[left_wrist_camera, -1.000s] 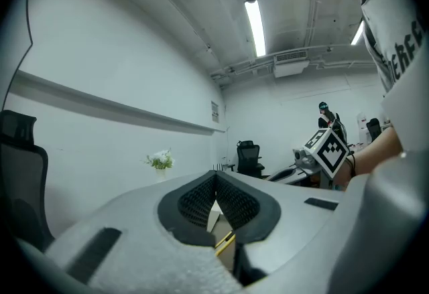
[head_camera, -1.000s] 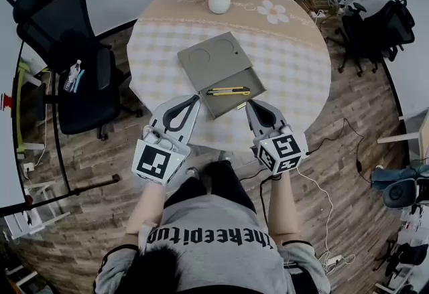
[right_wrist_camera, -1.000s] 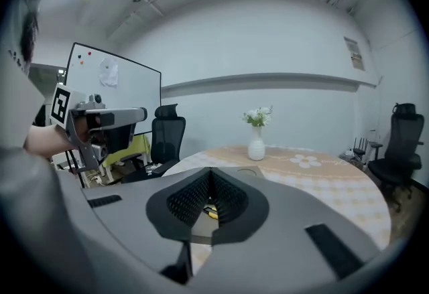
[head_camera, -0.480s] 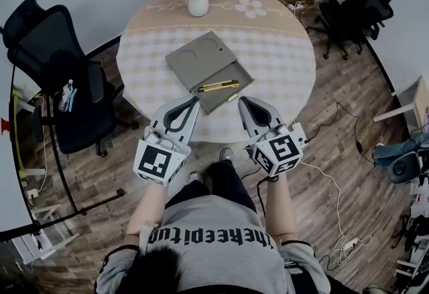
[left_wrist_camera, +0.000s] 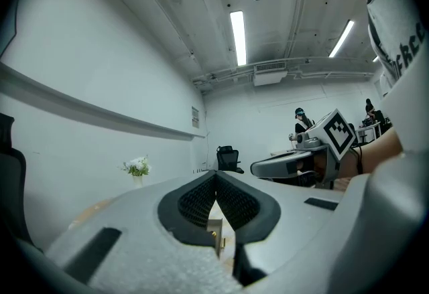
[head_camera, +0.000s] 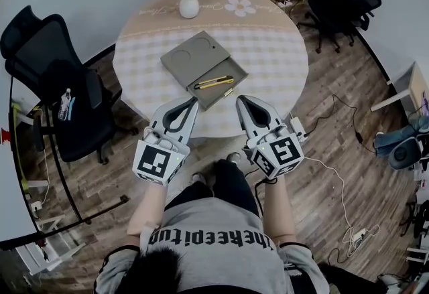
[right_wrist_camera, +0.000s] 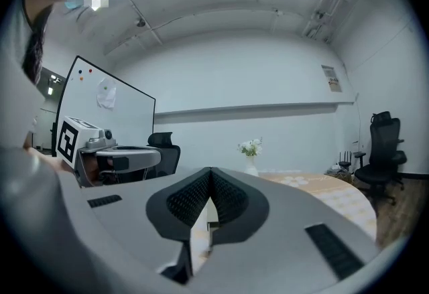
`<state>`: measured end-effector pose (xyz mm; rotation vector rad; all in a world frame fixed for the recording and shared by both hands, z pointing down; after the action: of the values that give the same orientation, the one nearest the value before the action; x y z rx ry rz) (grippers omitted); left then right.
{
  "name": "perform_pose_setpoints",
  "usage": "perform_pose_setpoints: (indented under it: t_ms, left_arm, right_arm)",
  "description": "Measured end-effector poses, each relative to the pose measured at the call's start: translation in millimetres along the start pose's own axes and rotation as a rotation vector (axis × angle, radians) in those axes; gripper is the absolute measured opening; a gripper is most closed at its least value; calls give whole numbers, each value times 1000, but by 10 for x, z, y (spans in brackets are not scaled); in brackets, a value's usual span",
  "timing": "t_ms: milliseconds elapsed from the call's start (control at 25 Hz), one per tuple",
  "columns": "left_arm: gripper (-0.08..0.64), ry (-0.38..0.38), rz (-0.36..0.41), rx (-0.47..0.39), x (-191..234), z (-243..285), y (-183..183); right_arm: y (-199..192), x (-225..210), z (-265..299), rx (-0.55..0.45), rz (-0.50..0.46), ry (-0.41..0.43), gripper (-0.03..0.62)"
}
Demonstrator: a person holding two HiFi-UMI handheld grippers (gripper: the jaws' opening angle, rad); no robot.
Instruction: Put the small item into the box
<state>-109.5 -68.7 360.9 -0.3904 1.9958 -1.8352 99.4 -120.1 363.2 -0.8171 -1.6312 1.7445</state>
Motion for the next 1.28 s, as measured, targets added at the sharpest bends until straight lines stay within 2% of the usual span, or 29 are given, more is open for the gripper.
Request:
perform_pose_setpoints:
  t_ms: [440, 600, 840, 1080, 1280]
  left_arm:
    - [14, 14, -8, 14, -82, 43, 55]
    - [14, 37, 21, 3, -127, 55, 83]
    - [14, 67, -13, 16, -428, 27, 160]
    - [14, 114, 20, 6, -729, -131, 210]
    - [14, 161, 12, 3, -1010, -269, 264]
  right_arm:
    - [31, -15, -84, -26, -14, 10, 6]
    - [38, -37, -161, -17, -22, 20, 6]
    - [82, -103, -391, -17, -37, 49, 6]
    - [83, -93, -635, -24, -40, 83, 6]
    - [91, -52, -844, -28, -58, 129, 6]
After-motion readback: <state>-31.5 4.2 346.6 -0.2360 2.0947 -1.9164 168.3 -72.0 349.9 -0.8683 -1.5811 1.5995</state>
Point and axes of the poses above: the fingertips, and each gripper's own axes: z forward along the fingers, x to its left, y out of its top, the point moved 9 cm from there along -z, backward along the fingers, and after that the axes turned 2 degrees about y, right-handed, at the moved point
